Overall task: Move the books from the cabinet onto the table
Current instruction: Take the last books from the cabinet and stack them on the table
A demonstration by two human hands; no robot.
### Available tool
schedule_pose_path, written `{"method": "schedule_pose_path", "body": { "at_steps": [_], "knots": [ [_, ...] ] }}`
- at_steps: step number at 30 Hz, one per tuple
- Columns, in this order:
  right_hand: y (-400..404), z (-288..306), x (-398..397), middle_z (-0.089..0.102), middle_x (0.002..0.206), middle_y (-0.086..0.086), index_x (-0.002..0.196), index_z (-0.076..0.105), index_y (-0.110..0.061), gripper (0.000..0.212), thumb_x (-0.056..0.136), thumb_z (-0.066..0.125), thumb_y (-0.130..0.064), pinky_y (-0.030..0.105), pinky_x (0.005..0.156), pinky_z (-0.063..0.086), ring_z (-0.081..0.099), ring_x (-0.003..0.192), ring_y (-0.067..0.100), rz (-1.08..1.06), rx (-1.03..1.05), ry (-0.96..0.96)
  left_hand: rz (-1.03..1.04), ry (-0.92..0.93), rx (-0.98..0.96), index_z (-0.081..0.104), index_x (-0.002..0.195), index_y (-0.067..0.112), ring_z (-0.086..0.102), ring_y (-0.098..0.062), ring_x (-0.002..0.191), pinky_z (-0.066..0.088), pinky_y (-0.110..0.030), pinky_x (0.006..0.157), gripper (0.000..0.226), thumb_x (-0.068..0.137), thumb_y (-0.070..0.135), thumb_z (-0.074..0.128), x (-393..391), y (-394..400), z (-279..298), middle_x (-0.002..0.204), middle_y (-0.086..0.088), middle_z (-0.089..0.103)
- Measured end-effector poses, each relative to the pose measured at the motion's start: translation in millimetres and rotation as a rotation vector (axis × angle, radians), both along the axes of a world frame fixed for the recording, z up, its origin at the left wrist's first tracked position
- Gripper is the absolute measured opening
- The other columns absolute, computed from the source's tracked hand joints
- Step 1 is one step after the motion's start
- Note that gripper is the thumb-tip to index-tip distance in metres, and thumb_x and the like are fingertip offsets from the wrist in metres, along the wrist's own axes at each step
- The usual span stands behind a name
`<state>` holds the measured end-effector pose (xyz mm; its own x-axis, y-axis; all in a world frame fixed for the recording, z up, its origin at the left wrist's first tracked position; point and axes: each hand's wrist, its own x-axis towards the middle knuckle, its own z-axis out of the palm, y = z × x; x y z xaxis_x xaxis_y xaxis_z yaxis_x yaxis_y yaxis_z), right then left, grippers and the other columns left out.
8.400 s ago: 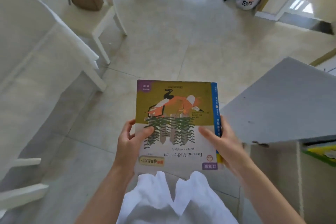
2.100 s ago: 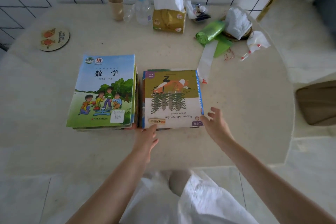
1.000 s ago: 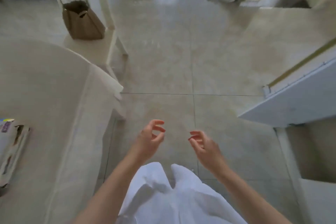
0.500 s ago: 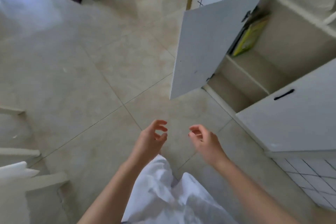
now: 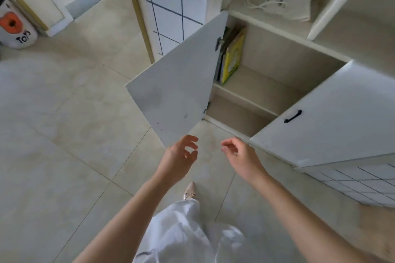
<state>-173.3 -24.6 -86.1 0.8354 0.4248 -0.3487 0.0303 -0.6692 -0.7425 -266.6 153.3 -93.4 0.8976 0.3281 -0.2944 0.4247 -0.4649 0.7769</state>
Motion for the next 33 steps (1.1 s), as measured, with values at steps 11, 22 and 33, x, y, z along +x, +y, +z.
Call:
{"method": "schedule_pose_path", "body": {
  "at_steps": [11,22,33],
  "knots": [
    [11,18,163,0.063,0.097,-0.002,0.109,0.063,-0.009,0.019,0.092,0.057,-0.015,0.007,0.070,0.036,0.058,0.090,0.010,0.040,-0.093,-0.118,0.023,0.016,-0.074,0.059,0.114,0.026,0.062,-0.014,0.091,0.049,-0.027,0.077,0.034,0.085,0.009,0.060,179,4,-20,0.104,0.007,0.064],
    [50,-24,358,0.061,0.119,0.006,0.121,0.057,-0.009,0.032,0.090,0.060,-0.013,0.027,0.093,0.046,0.057,0.105,0.016,0.256,-0.173,-0.073,0.256,0.000,-0.099,0.057,0.125,0.014,0.057,-0.021,0.113,0.043,-0.025,0.095,0.043,0.084,0.006,0.063,340,-26,-80,0.126,-0.004,0.059],
    [98,-89,449,0.047,0.137,0.020,0.137,0.044,-0.005,0.059,0.081,0.060,0.000,0.041,0.105,0.037,0.046,0.125,0.035,0.427,-0.244,-0.436,0.452,-0.027,-0.074,0.046,0.137,0.017,0.056,-0.024,0.115,0.040,-0.022,0.081,0.055,0.085,0.007,0.062,429,-12,-135,0.137,-0.006,0.051]
  ]
}}
